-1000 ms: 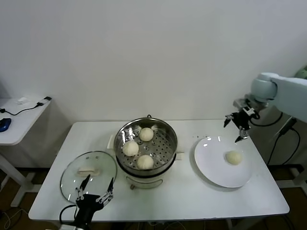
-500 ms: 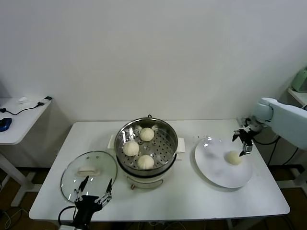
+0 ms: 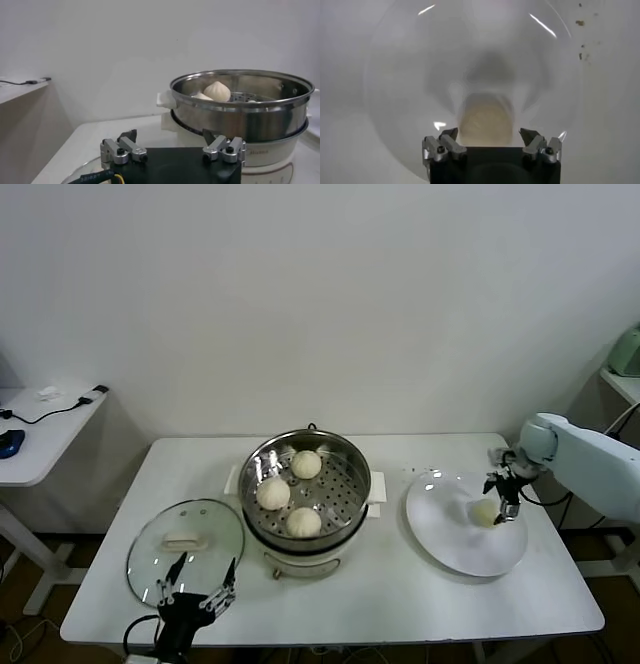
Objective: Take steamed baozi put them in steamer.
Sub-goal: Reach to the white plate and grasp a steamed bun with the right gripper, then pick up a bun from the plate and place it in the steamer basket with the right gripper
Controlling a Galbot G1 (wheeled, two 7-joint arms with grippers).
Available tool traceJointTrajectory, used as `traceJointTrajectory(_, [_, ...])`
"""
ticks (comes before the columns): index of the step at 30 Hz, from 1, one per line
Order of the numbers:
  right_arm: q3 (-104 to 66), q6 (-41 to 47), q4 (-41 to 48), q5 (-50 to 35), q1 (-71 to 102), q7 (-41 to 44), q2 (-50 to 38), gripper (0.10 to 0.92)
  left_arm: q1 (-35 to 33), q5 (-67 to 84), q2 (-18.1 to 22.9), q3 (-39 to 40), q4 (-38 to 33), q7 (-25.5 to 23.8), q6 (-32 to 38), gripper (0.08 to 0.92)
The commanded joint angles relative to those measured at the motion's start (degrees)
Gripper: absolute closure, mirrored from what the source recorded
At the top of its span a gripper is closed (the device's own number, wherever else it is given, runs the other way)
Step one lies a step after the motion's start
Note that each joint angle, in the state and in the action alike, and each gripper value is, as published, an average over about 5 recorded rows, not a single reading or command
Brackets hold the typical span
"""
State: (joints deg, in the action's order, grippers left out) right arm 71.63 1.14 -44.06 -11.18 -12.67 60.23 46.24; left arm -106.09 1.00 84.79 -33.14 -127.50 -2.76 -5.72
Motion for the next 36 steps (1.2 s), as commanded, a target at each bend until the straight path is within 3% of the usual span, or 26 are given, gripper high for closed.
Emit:
traceJointTrajectory(1, [-1.7,0.9,0.8,1.1,2.2,-1.0,0.3,0.25,0.0,-0.2,-0.3,0.0,0.0,0.0,0.0,0.177])
traceJointTrajectory(13, [4.5,2.7,-7.6,-2.7,-6.4,-0.4,-2.1,0.36,0.0,-0.3,-0.4,-0.1,0.0,0.1,0.4,0.177])
traceJointTrajectory(19, [19.6,3.2,-15.9,-15.1,-26.3,0.5,-1.9,0.378,0.2,-0.6,-0.3,0.2,0.0,0.1,0.5,0.177])
traceJointTrajectory(26, [33.3,7.3,-26.8,-36.1,-51.6,1.6,6.7,0.38,0.8,-0.6,-0.6,0.5,0.0,0.1,0.2,0.177])
traceJointTrajectory(30, [32.2,12.4,-32.2,-46.0,-57.0,-0.9,12.7,0.381,1.1,-0.8,-0.5,0.8,0.0,0.2,0.1,0.177])
traceJointTrajectory(36, [27.2,19.5,-39.4,-52.6,-52.6,-10.4,19.5,0.381,1.4,-0.5,-0.7,1.0,0.0,0.4,0.0,0.177])
